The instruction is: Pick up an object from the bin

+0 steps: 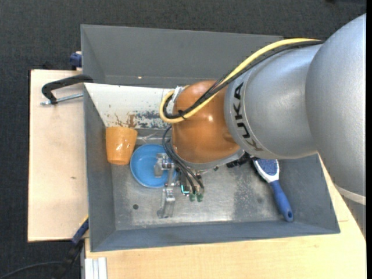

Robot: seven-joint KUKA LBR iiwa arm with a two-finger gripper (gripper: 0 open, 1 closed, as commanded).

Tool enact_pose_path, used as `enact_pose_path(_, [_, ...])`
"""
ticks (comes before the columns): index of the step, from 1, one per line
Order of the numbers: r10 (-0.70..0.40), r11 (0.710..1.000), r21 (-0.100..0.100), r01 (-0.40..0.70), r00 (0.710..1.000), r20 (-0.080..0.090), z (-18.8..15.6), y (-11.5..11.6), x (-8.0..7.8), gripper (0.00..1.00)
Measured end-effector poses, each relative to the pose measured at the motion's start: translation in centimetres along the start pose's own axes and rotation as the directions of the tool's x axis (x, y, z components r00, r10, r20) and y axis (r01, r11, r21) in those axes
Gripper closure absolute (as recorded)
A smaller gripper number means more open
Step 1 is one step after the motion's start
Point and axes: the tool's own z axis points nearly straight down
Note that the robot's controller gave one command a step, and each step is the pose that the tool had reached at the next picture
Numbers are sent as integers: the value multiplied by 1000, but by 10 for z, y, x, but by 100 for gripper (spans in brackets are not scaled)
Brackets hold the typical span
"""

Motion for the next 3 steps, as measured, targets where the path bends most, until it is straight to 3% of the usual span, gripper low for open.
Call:
enact_pose_path(1, [61,998,0,-61,998,5,71,-12,-38,0])
enact_pose_path(2, [60,998,-2,-60,998,8,67,-11,-38,100])
enact_pose_path(3, [55,998,-6,-54,998,21,-91,-8,-40,100])
